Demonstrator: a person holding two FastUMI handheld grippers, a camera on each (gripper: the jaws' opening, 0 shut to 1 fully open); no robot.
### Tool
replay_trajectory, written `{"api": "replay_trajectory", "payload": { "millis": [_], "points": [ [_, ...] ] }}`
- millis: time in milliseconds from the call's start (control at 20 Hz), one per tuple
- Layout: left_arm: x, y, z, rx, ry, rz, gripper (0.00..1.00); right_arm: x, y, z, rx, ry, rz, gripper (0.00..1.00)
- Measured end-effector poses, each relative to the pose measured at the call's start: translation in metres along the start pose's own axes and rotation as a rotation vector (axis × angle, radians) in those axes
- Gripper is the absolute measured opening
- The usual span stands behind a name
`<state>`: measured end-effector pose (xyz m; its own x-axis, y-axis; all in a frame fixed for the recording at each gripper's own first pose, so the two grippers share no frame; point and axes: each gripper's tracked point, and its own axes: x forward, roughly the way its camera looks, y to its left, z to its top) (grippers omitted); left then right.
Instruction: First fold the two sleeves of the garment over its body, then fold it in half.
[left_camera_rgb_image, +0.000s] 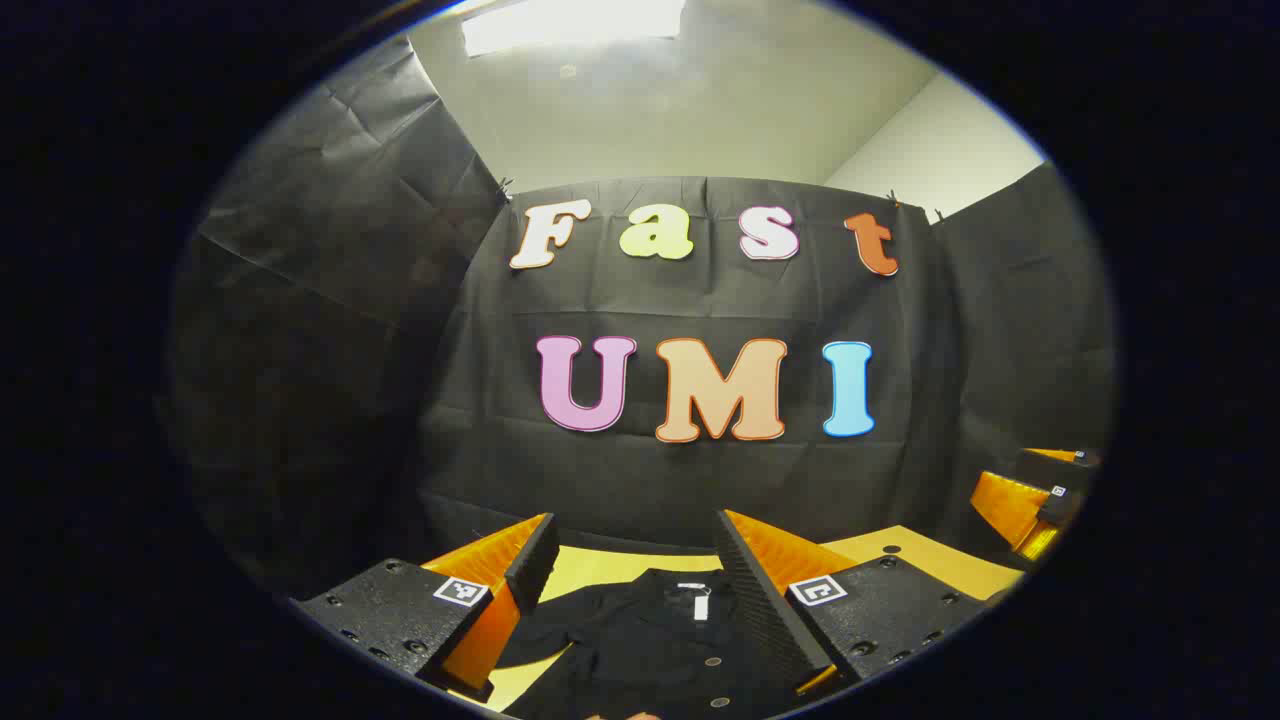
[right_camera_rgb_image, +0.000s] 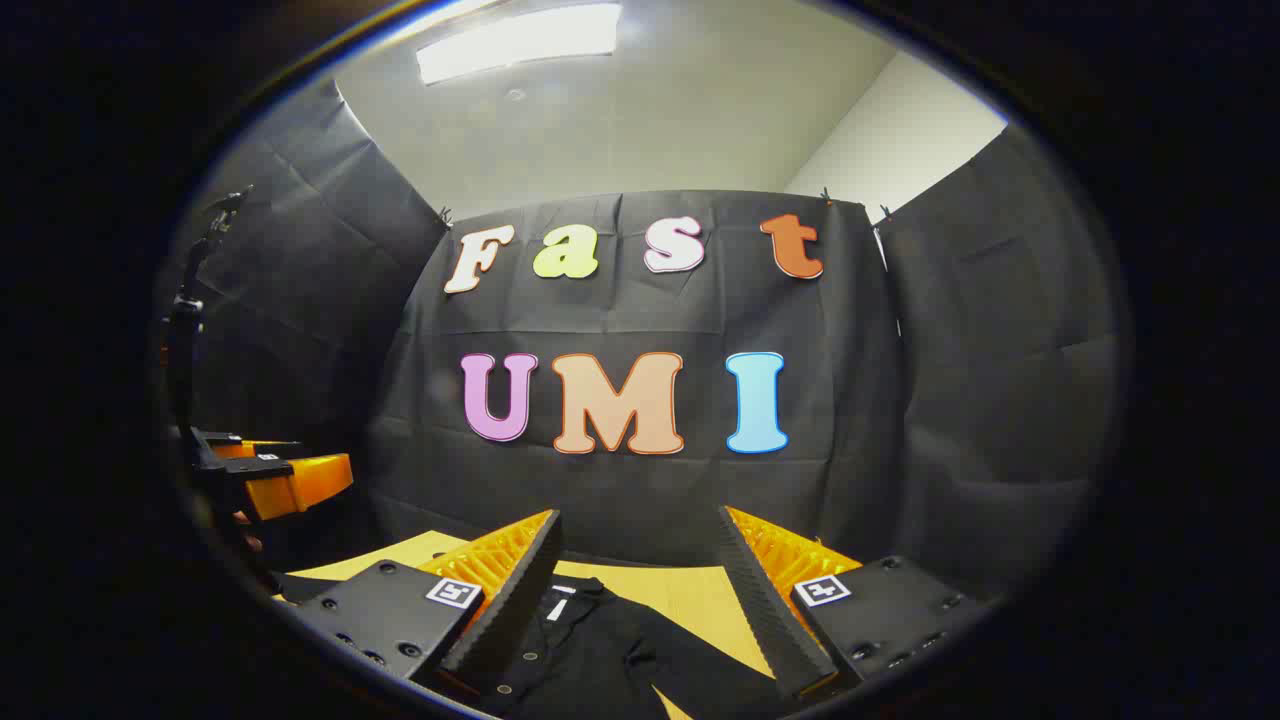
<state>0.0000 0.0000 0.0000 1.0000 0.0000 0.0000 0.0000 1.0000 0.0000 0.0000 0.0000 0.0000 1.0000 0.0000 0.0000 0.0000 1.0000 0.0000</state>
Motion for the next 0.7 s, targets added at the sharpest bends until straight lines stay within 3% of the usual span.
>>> {"api": "replay_trajectory", "payload": {
  "millis": [700],
  "points": [
    [-0.006, 0.029, 0.003, 0.042, -0.021, 0.024, 0.92, 0.003, 0.026, -0.002, 0.020, 0.004, 0.055, 0.99]
  ]
}}
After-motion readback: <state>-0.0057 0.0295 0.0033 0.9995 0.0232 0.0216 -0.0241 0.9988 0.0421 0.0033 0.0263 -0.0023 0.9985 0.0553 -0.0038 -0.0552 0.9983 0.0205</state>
